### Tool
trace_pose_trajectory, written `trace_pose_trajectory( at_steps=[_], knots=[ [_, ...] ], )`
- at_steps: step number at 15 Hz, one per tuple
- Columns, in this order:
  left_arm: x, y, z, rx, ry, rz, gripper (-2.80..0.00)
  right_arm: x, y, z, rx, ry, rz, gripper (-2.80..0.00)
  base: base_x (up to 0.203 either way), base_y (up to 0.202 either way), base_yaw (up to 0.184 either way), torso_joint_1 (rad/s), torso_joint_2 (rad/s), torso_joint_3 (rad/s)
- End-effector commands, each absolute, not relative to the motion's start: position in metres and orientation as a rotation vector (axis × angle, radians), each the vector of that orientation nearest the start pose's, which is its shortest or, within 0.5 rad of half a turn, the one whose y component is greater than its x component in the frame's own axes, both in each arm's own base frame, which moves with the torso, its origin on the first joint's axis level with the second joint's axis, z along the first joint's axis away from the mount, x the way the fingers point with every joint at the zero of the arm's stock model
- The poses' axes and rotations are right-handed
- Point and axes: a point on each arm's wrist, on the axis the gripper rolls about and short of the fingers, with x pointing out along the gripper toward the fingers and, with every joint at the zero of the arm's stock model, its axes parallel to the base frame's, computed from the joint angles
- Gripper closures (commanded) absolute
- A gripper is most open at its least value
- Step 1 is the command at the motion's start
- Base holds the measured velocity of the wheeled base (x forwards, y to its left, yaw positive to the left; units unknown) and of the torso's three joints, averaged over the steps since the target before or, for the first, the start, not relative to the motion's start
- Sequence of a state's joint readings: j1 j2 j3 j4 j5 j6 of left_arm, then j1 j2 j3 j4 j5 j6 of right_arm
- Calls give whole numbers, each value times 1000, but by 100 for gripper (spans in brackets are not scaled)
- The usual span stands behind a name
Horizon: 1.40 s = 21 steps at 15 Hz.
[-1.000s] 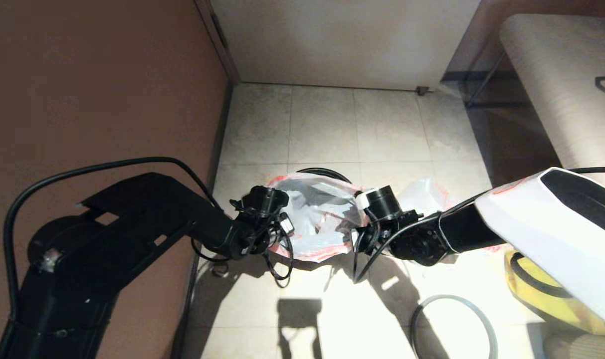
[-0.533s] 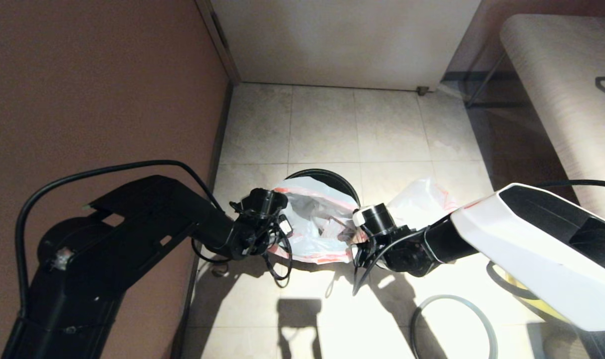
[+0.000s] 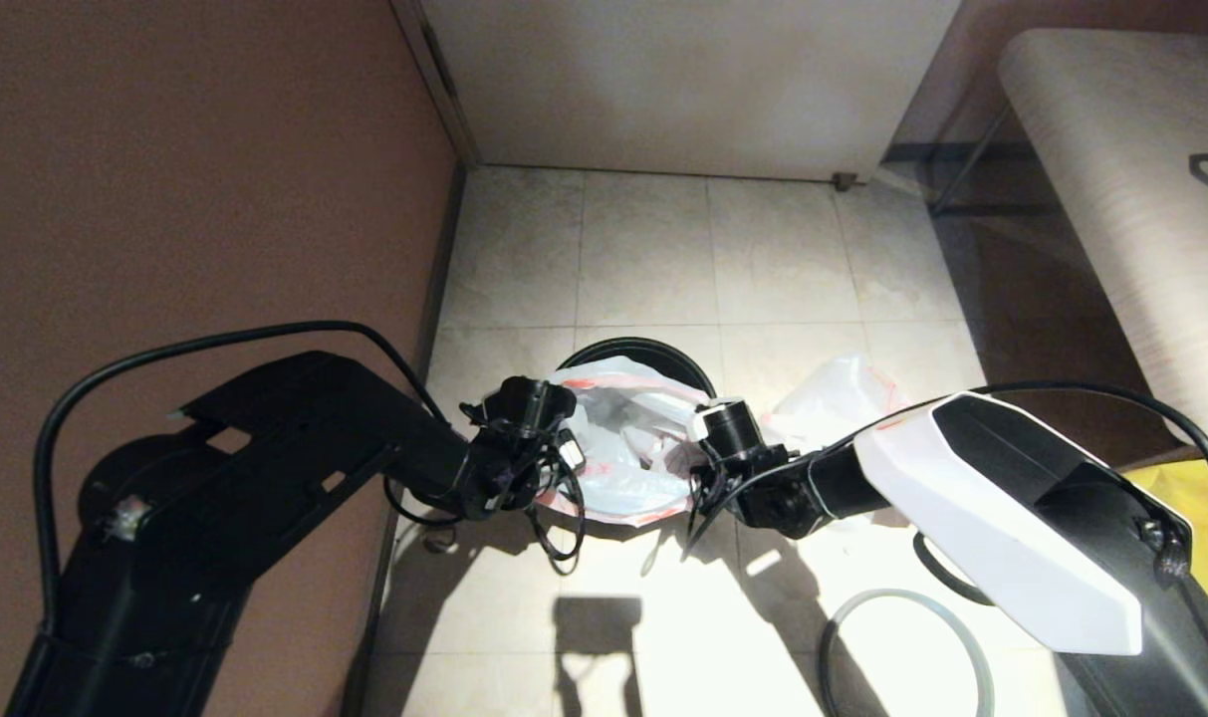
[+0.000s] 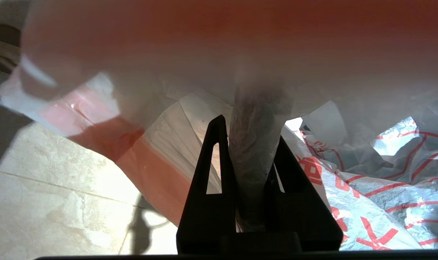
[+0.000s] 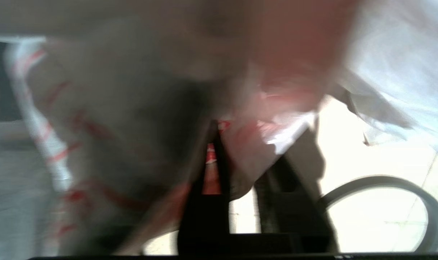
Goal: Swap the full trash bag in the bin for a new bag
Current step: Put the new garbage bag on the trash can
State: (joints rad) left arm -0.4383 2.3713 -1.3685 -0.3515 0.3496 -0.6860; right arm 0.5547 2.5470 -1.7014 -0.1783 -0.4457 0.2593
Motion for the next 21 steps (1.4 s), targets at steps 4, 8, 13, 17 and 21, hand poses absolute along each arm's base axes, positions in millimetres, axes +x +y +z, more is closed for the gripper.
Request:
trace_pose_trajectory(
  at_steps=[4,8,13,17,21],
  knots=[
    [414,-187,39,-413,600,122,0,390,233,60,-77,636,52,-280,0,0,0,0,0,0],
    [414,-187,40,-414,599,121,0,359,217,90,133,611,196,-280,0,0,0,0,0,0],
    [414,-187,40,-413,599,120,0,343,211,101,201,625,269,0,0,0,0,0,0,0],
    [412,-190,39,-410,604,112,0,358,226,96,165,599,291,0,0,0,0,0,0,0],
    [407,-198,39,-402,611,94,0,385,239,77,89,562,235,0,0,0,0,0,0,0]
  ],
)
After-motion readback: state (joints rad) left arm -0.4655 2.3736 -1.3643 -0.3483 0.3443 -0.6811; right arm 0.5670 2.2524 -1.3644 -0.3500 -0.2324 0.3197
